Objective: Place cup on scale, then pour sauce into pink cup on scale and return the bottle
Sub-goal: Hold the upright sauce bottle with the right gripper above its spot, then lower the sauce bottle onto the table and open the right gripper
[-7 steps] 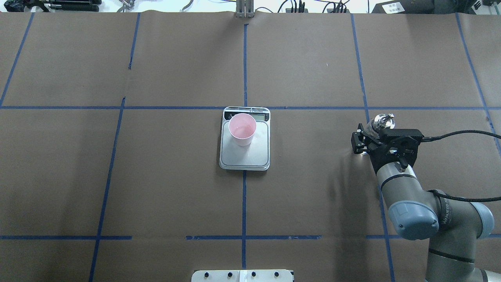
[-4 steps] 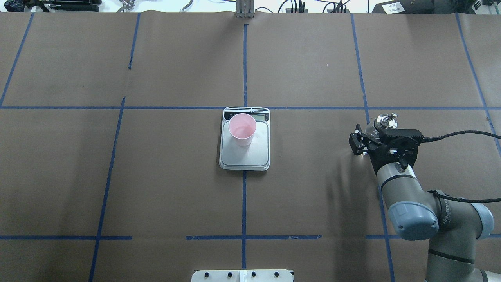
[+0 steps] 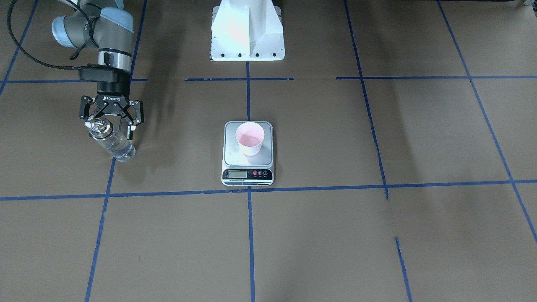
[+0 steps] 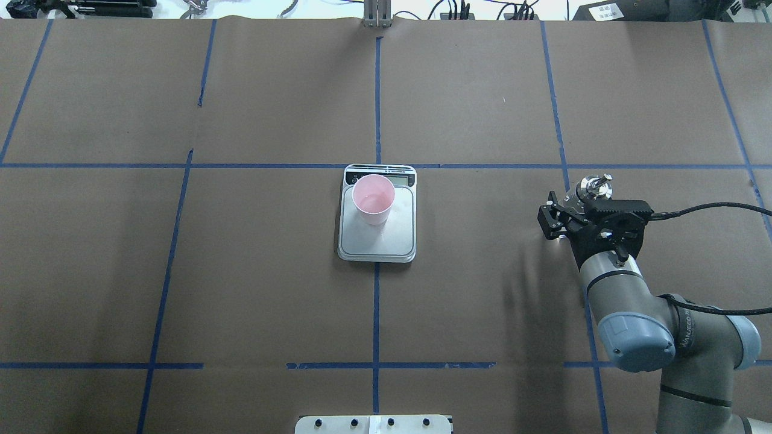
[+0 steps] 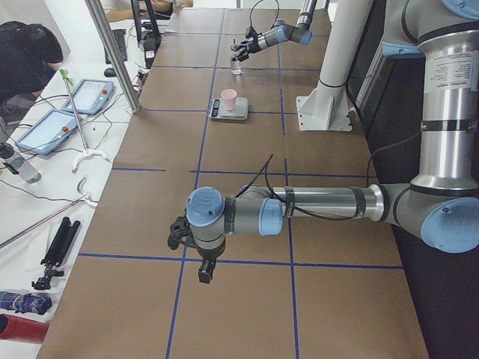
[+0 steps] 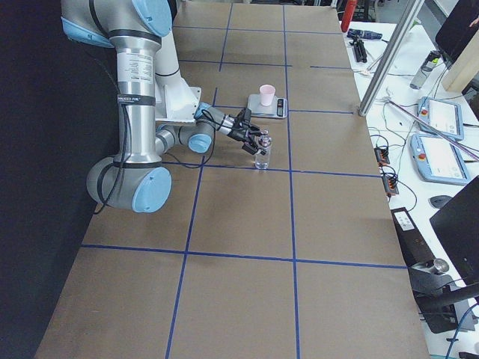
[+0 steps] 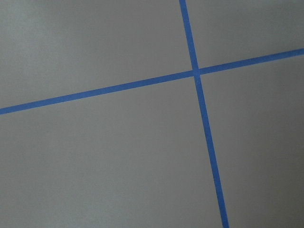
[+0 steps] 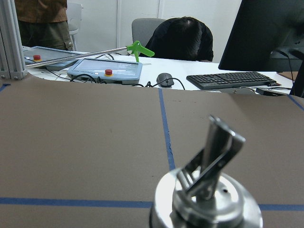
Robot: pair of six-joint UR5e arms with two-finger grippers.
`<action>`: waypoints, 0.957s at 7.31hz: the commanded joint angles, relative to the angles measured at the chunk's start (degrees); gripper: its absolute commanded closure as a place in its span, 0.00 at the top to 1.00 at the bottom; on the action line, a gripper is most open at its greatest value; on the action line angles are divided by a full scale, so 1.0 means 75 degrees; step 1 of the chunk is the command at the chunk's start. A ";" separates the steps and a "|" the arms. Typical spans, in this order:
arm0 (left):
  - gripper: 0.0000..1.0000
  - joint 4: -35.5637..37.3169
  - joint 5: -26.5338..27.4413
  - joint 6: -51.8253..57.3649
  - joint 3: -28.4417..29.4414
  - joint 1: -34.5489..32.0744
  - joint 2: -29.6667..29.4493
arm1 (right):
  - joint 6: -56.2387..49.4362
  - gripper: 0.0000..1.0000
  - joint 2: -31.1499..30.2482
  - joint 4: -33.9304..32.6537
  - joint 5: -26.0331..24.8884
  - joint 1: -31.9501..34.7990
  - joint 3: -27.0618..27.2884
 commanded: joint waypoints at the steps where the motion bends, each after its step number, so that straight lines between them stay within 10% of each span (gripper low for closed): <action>1: 1.00 0.0000 0.0000 0.0000 0.0000 0.0000 -0.0008 | 0.0012 1.00 -0.0019 0.0010 -0.0297 -0.0162 0.0002; 4: 1.00 0.0000 0.0000 0.0000 0.0000 0.0000 -0.0008 | 0.1262 1.00 -0.0334 -0.0002 -0.2075 -0.1179 -0.0010; 7: 1.00 0.0000 0.0000 0.0000 0.0000 0.0000 0.0004 | 0.1301 1.00 -0.0546 0.0021 -0.2361 -0.1276 -0.0010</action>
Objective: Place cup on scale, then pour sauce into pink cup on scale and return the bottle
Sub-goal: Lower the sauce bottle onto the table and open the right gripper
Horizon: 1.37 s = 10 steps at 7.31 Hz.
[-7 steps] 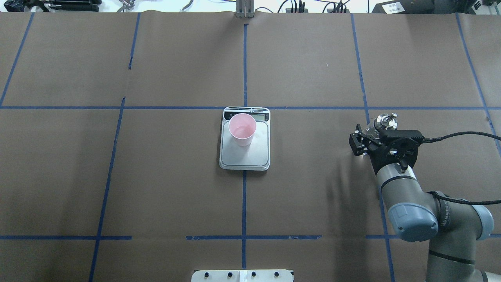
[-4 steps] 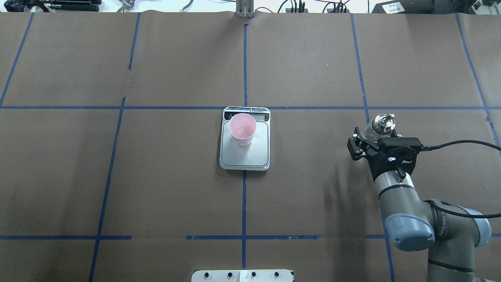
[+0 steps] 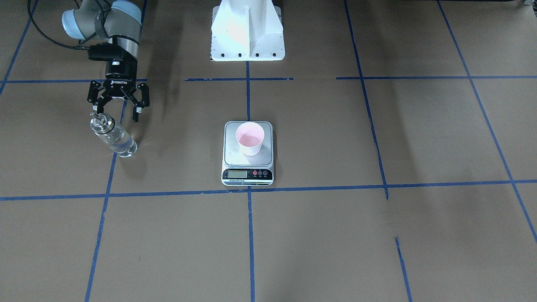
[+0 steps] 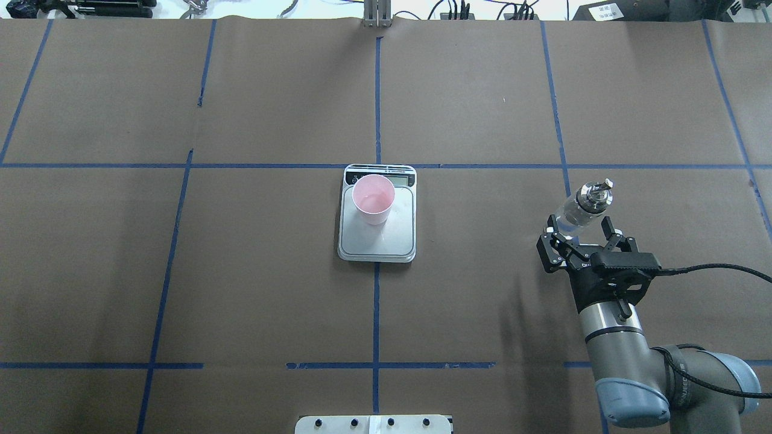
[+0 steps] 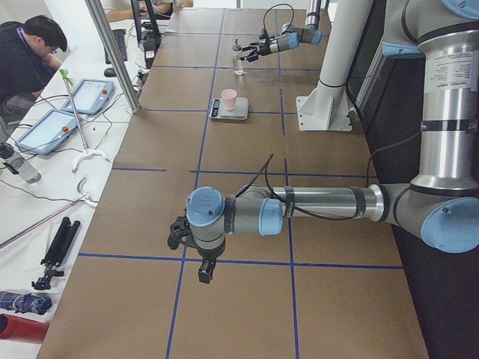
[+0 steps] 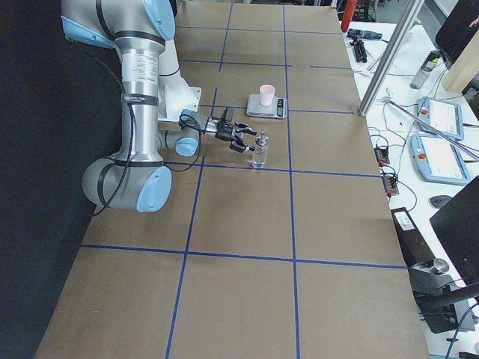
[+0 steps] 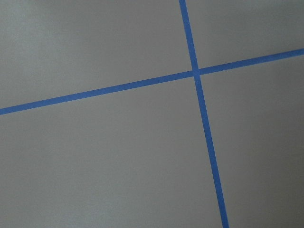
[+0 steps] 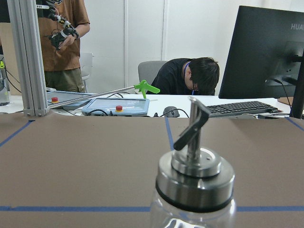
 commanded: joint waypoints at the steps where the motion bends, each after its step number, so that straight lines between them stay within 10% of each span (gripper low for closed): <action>1: 1.00 0.0000 0.0000 0.0000 0.0012 0.0023 0.0005 | 0.0028 1.00 -0.0114 -0.0002 -0.0395 -0.0104 0.0000; 5: 1.00 0.0000 0.0000 0.0000 0.0000 0.0070 0.0005 | 0.0028 1.00 -0.0208 0.0405 -0.2430 -0.1028 -0.0116; 7: 1.00 0.0000 0.0000 0.0000 0.0000 0.0070 -0.0007 | -0.0088 1.00 -0.0103 0.1957 -0.3872 -0.1439 -0.1213; 10: 1.00 0.0000 0.0000 0.0000 0.0000 0.0129 0.0005 | -0.3450 1.00 0.0609 0.4243 -0.3832 -0.1581 -0.1172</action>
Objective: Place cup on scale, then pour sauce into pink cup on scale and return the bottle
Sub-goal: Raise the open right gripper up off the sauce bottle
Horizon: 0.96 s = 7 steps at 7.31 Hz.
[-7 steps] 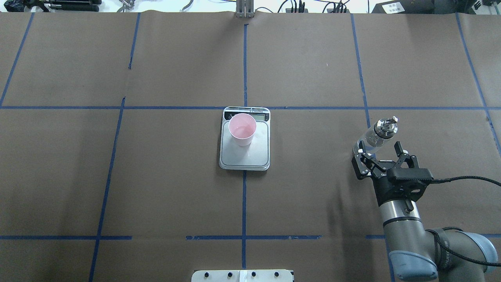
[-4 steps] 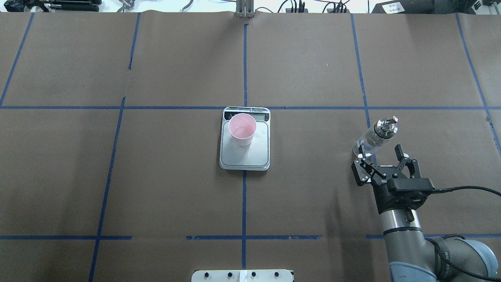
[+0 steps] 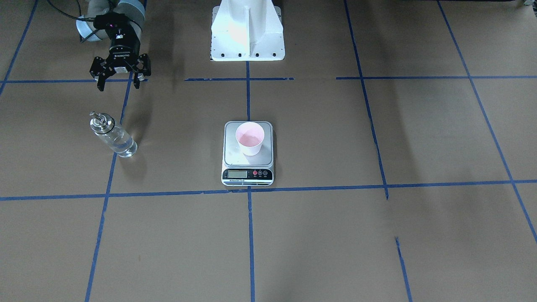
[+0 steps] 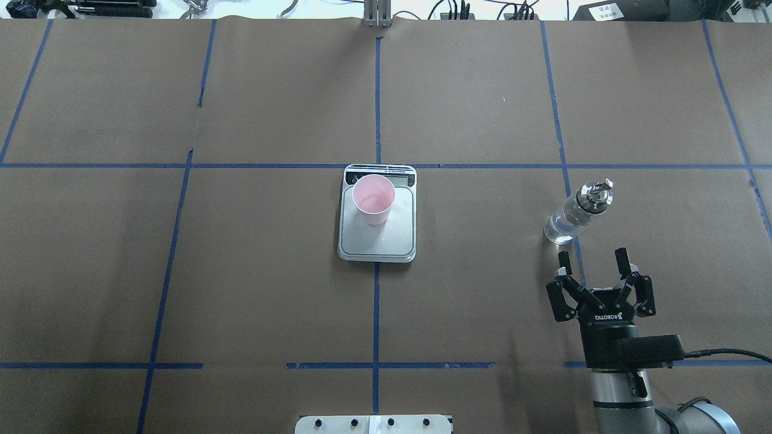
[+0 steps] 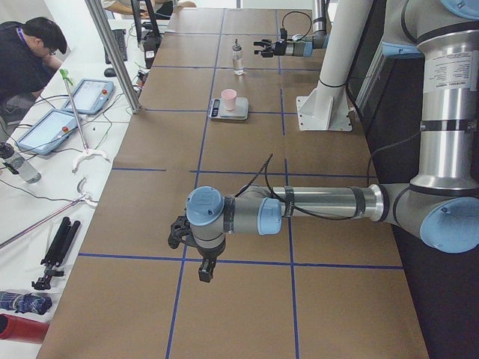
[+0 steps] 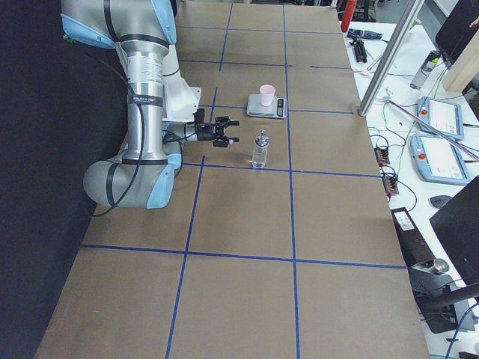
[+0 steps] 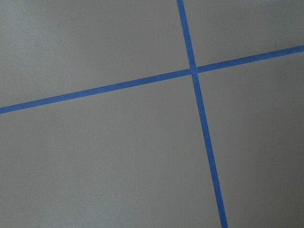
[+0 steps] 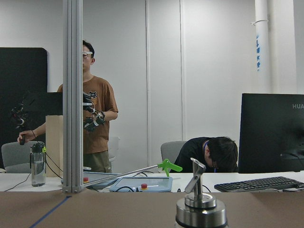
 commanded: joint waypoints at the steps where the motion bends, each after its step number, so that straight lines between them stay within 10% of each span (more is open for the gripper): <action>1: 1.00 0.0000 0.0000 0.0000 0.0011 0.0028 0.0002 | -0.2775 1.00 0.0547 0.2086 0.0183 -0.0040 -0.0049; 3: 1.00 0.0000 0.0000 0.0000 0.0011 0.0028 0.0014 | -0.5235 1.00 0.0933 0.3939 0.0615 0.0053 0.0219; 7: 1.00 -0.0012 0.0000 0.0000 0.0000 0.0028 0.0002 | -0.6010 1.00 0.1134 0.4183 0.1167 0.0836 0.0701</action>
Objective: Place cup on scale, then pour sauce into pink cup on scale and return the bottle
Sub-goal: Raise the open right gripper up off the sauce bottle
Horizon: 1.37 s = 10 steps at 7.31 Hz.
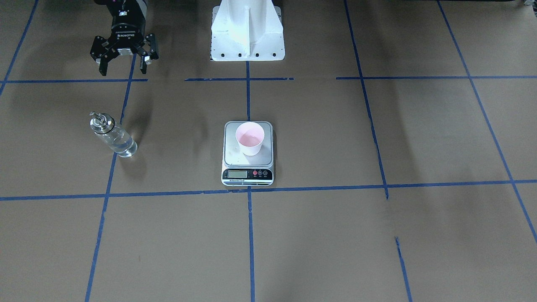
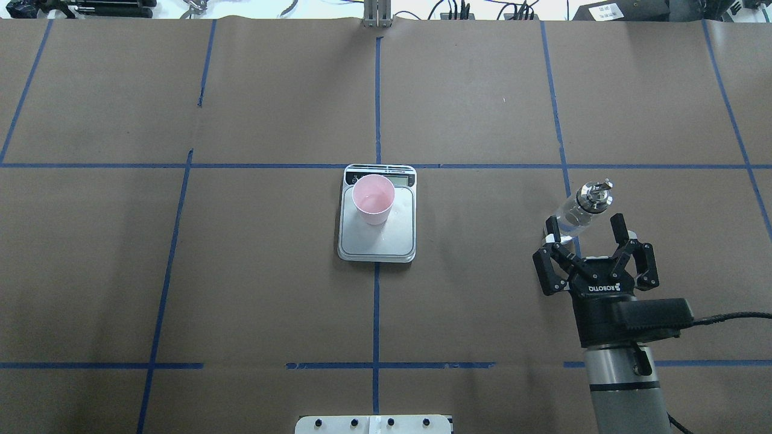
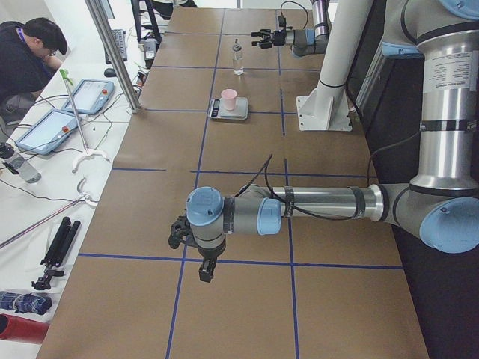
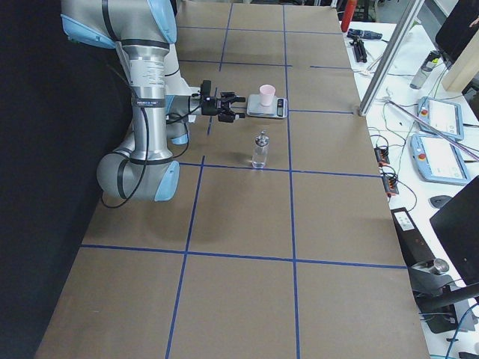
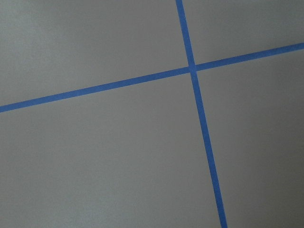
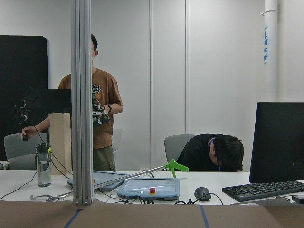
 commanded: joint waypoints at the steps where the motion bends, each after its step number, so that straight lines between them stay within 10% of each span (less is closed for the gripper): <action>1: 1.00 0.0002 0.0000 0.0000 0.0007 0.0000 -0.0001 | -0.0073 1.00 0.0022 0.0028 0.0328 0.0455 0.0053; 6: 1.00 0.0002 0.0000 0.0000 0.0018 0.0000 -0.0001 | -0.0038 1.00 -0.0211 0.0144 0.0717 0.1019 0.0055; 10: 1.00 0.0026 0.0000 0.0000 0.0007 0.0082 -0.0012 | -0.0038 1.00 -0.1394 0.2405 0.1313 0.1136 -0.0742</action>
